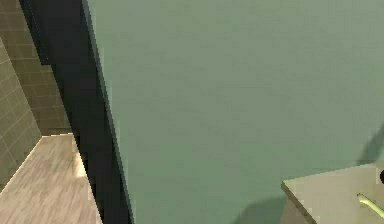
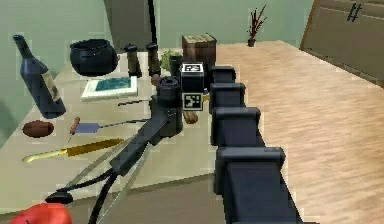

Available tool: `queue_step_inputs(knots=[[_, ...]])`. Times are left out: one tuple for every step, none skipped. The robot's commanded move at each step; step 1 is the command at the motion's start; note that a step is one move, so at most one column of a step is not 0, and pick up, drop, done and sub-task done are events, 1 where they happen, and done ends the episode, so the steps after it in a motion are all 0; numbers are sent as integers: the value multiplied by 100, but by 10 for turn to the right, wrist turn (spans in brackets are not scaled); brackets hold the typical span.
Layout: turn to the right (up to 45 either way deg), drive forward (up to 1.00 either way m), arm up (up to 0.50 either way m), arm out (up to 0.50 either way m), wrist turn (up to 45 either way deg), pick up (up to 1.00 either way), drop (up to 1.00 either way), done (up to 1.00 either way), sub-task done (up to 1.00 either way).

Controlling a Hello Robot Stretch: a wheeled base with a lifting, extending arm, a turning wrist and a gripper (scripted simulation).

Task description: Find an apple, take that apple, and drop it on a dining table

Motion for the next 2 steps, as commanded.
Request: queue_step_inputs(knots=[[0,0,0,-18,0,0,0,0,0],[-450,0,0,0,0,0,0,0,0]])
